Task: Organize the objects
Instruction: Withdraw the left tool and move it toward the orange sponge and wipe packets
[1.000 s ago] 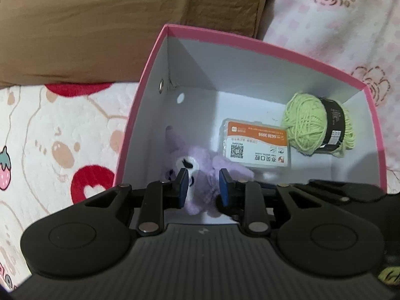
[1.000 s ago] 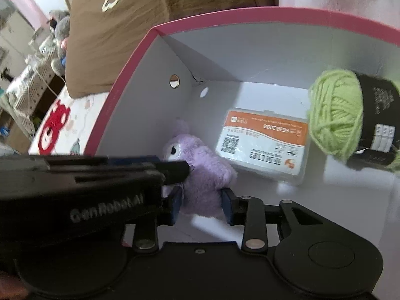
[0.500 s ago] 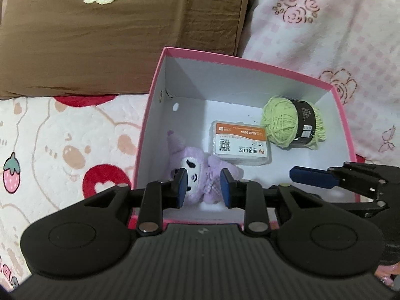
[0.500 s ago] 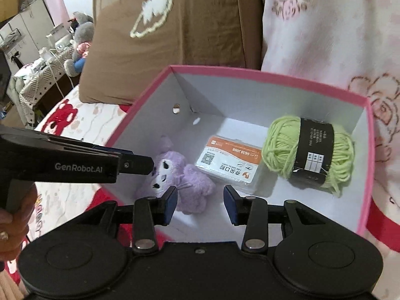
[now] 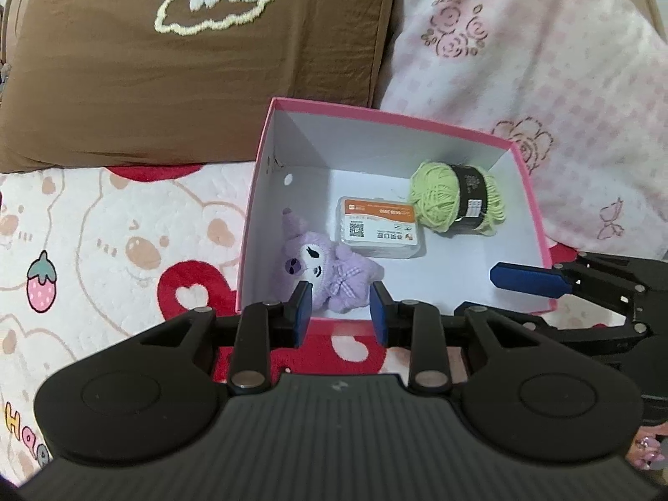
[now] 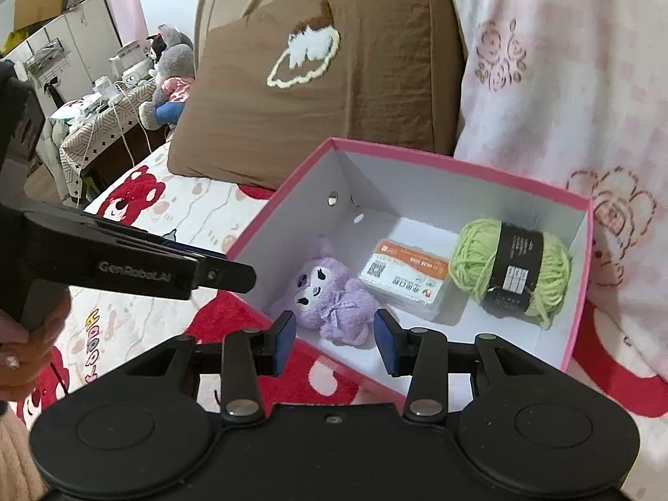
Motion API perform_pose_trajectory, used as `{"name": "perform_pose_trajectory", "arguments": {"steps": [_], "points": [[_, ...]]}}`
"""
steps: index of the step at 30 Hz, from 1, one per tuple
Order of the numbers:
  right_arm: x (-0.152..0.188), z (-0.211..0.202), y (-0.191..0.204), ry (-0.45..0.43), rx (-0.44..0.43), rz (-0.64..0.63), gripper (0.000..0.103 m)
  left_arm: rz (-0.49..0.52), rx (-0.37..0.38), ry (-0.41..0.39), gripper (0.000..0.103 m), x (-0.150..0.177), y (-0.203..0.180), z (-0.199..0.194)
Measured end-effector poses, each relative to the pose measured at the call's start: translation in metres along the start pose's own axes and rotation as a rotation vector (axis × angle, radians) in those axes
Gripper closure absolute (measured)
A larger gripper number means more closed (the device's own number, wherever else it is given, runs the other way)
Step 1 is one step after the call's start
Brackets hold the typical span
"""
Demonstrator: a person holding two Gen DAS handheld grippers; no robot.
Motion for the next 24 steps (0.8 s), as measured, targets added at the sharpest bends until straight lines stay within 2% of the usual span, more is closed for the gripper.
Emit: {"name": "perform_pose_trajectory", "arguments": {"steps": [2,9,12,14,16,19,24], "points": [[0.0,-0.007,0.004,-0.009,0.006,-0.015,0.05,0.002,0.003,-0.009,0.073,0.001,0.001,-0.009],[0.001,-0.034,0.02,-0.048,0.016,-0.065,0.044,0.014,0.04,-0.017,0.07,0.006,-0.002,-0.039],[0.002,-0.045,0.026,-0.068,0.029,-0.085,0.038,0.046,0.028,-0.046,0.067,0.008,-0.003,-0.054],[0.003,-0.051,0.029,-0.077,0.04,-0.095,0.029,0.06,0.026,-0.057,0.063,0.01,-0.004,-0.063],[0.004,-0.058,0.032,-0.086,0.05,-0.109,0.026,0.069,0.038,-0.057,0.062,0.012,-0.006,-0.071],[0.006,-0.069,0.037,-0.099,0.063,-0.134,0.016,0.079,0.059,-0.044,0.06,0.018,-0.011,-0.079],[0.012,-0.083,0.044,-0.104,0.071,-0.171,0.014,0.055,0.111,-0.016,0.051,0.029,-0.015,-0.084]]}}
Point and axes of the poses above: each gripper's, at about its wrist camera, not at the fingertips, and z roughly the way its jaws point, y to its left, x to its underside, the point moved 7 cm from there along z, roughly the way its jaws point, and after that the axes turned 1 degree about -x, right-handed, at the moved point
